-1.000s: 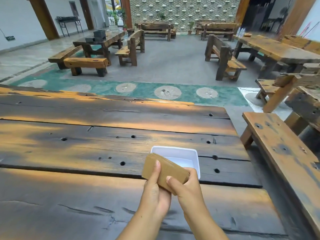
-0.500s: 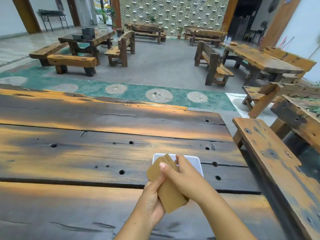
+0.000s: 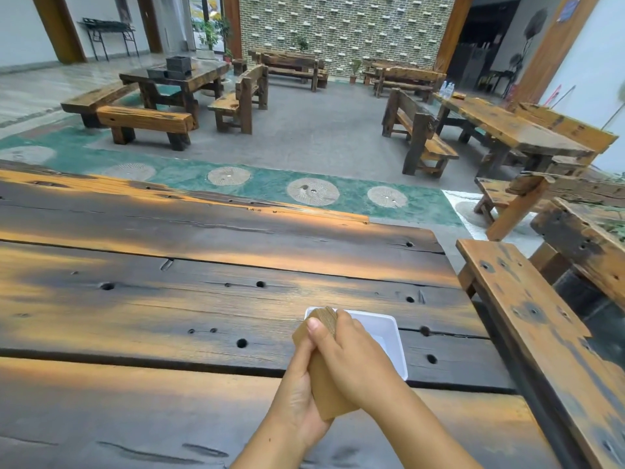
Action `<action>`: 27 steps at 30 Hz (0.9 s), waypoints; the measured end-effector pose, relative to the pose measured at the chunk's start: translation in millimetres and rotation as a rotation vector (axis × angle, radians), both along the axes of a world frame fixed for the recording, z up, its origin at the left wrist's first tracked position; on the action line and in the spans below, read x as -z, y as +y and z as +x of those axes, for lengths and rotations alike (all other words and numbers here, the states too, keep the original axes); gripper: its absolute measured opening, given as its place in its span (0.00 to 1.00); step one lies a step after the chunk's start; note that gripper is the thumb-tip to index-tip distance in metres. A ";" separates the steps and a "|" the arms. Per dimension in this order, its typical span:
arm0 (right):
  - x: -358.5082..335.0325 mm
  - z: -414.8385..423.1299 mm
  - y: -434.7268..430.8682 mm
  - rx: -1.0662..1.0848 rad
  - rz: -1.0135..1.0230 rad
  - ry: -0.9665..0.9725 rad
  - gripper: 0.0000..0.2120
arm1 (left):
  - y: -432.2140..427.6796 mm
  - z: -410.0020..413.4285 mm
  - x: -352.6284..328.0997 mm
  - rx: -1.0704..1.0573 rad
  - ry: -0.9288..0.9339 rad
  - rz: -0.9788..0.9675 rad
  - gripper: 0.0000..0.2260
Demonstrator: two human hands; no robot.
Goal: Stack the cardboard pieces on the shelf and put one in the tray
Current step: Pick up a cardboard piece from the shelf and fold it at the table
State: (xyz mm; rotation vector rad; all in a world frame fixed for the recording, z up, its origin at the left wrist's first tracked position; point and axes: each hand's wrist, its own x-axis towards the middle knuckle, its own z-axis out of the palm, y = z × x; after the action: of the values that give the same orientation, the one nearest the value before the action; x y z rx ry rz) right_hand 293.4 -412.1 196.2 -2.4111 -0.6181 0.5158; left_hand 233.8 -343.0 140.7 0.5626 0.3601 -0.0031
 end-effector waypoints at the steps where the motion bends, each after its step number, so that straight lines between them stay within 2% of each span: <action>1: -0.1 2.5 -0.6 0.001 -0.008 0.001 0.39 | 0.6 0.9 1.0 0.008 -0.009 0.004 0.29; 8: 5.5 8.9 1.4 -0.020 -0.017 0.005 0.44 | -1.2 8.6 3.6 -0.047 0.050 0.035 0.32; 11: 3.9 15.9 0.7 -0.014 0.145 0.115 0.39 | 5.0 12.7 0.7 -0.108 0.086 0.113 0.29; 14: -1.3 15.9 -3.5 0.061 0.401 0.179 0.34 | 15.0 15.1 -3.2 -0.182 0.078 0.146 0.26; 16: -1.0 9.2 -11.7 0.149 0.550 0.214 0.41 | 22.6 17.0 -5.5 -0.248 0.054 0.126 0.25; 19: 10.2 -9.6 -24.5 0.199 0.608 0.260 0.48 | 29.8 22.5 -10.0 -0.349 0.070 0.111 0.27; 21: 20.3 -22.3 -25.4 0.197 0.630 0.314 0.45 | 28.7 25.2 -12.9 -0.386 0.087 0.098 0.28; 24: 34.2 -29.2 -22.3 0.280 0.748 0.324 0.32 | 19.3 25.6 -14.9 -0.410 0.081 0.078 0.24; 27: 40.2 -25.7 -23.8 0.354 0.854 0.366 0.29 | 6.8 24.8 -15.7 -0.385 0.059 0.075 0.25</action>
State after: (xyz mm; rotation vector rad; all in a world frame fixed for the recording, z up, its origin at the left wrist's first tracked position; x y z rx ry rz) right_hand 267.7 -435.9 156.0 -1.5147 -0.1736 0.4096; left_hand 258.5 -336.2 156.4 0.5613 0.5228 0.3664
